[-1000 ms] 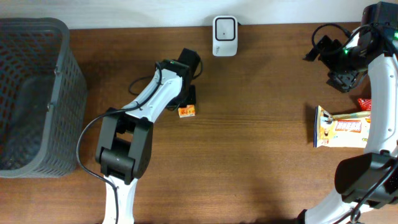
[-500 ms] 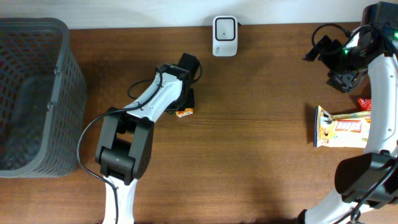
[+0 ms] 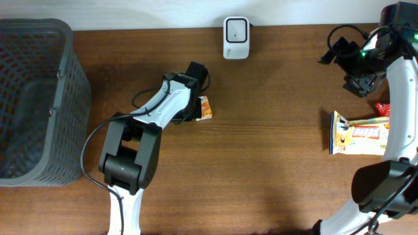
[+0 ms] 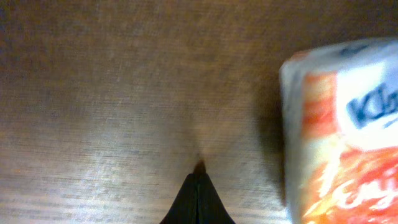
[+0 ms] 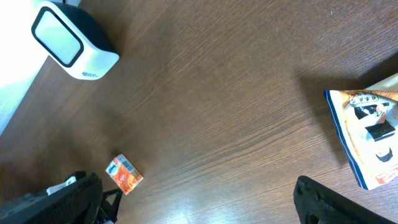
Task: Scan the item barcode
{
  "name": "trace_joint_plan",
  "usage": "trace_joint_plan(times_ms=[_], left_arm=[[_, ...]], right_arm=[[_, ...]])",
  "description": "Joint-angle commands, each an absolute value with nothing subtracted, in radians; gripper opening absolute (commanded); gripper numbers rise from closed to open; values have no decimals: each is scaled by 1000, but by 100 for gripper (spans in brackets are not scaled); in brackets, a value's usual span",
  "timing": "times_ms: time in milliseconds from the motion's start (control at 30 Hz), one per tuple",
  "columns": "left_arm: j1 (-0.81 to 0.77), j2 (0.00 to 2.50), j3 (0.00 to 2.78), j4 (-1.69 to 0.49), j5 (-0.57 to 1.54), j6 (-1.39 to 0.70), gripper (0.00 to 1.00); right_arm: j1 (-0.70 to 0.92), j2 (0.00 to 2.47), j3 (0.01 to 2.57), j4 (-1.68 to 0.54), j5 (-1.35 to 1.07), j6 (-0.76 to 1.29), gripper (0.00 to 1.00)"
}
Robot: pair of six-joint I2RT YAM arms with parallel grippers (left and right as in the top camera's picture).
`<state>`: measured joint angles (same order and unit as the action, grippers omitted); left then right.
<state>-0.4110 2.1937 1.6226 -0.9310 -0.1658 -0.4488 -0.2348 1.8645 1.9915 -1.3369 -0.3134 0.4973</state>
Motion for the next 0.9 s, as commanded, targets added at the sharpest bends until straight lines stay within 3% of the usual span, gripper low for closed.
trace_joint_plan(times_ms=[0,267,867], left_arm=[[-402,2194,1712,-996,-144,-459,0],[-401,2184,1856,-1006,53,-437,0],[-401,2201,1681,-878,4,-437,0]], right_arm=[[-229,1859,1999,-1339,-321,495,98],[-229,1859,1999,-1339,-321,495,98],[-229,1859,1999,-1339,-321,495,98]])
